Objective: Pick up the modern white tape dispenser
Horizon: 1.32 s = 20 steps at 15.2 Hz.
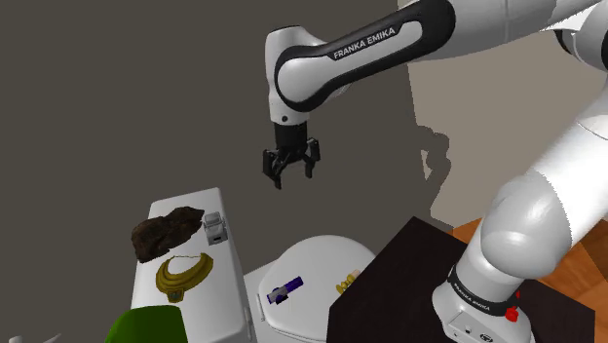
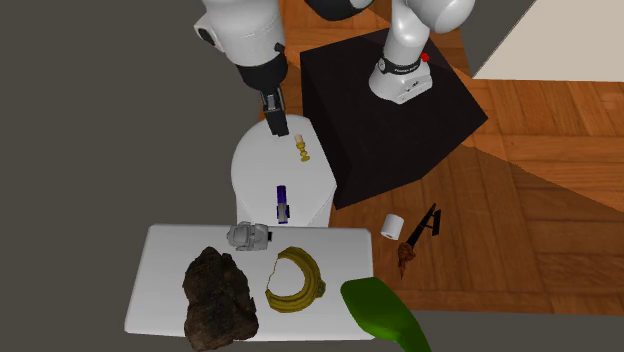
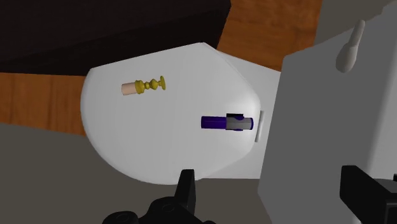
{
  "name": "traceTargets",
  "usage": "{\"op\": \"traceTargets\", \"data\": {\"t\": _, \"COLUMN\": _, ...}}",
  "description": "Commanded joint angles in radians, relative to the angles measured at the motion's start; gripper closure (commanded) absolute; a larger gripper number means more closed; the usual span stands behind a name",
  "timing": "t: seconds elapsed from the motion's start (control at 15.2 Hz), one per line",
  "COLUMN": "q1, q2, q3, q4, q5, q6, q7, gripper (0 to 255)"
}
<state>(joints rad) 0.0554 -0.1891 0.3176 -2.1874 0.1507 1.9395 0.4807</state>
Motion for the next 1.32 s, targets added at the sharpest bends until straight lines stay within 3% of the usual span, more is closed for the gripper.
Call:
{"op": "traceTargets", "data": {"t": 0.0, "q1": 0.006, "q2": 0.091, "q3": 0.025, "q4": 0.065, "q5": -0.026, "q6": 0.026, "q7": 0.043, "gripper": 0}}
{"op": "traceTargets", "data": {"t": 0.53, "q1": 0.070, "q2": 0.417, "q3": 0.070, "q4": 0.341, "q5": -0.160, "q6": 0.058, "q7": 0.204, "gripper": 0}}
{"op": "traceTargets", "data": {"t": 1.12, "q1": 0.217, "q2": 0.812, "q3": 0.044, "q4": 0.800, "q5": -0.298, "q6": -0.029, "q7": 0.323, "gripper": 0}}
{"op": "traceTargets", "data": {"t": 1.25, "q1": 0.221, "q2": 0.823, "q3": 0.041, "q4": 0.803, "q5": -0.301, "q6": -0.021, "q7": 0.324, "gripper": 0}}
